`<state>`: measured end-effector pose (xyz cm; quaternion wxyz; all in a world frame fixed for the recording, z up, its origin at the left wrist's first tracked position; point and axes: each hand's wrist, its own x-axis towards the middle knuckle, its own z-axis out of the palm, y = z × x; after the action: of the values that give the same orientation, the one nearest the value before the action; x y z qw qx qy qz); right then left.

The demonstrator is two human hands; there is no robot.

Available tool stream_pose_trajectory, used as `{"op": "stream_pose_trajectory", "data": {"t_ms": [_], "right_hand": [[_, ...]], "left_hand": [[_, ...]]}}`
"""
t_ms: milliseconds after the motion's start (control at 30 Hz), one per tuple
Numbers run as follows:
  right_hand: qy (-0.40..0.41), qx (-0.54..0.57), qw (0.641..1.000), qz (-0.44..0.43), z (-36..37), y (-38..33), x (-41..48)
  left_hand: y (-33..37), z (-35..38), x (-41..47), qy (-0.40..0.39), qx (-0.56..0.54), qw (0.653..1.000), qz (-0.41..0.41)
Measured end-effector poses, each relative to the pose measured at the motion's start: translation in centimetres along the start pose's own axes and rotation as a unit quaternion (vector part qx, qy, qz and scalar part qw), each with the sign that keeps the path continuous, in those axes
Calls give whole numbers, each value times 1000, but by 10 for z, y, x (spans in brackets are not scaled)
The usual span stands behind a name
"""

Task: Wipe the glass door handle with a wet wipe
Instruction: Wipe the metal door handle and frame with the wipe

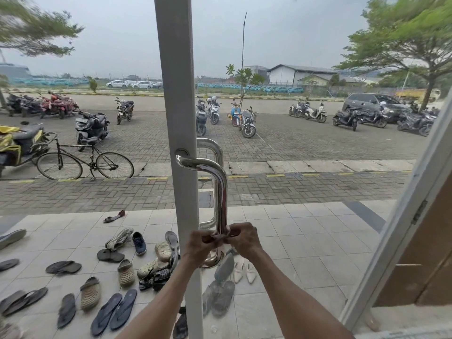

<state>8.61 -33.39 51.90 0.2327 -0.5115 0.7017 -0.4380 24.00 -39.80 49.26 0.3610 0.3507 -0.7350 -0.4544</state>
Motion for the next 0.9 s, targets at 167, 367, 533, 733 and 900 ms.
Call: {"op": "stream_pose_trajectory", "data": {"t_ms": [167,367,533,733,900], "right_hand": [[37,7,998,-42,-23,-49,6],[57,26,995,-84,-53,-102,11],[75,18,990,-120,-69,-136,13],[89,-78,984,-130,-67,-173,21],[78,-200,967,-137,-48,-212,29]], "left_hand": [[56,-24,5,24,-68,997,20],[107,-41,16,40,-134,989,39],[127,-46,25,54,-206,975,59],[140,-52,26,85,-355,930,43],[137,-72,22,112,-511,852,-8]]}}
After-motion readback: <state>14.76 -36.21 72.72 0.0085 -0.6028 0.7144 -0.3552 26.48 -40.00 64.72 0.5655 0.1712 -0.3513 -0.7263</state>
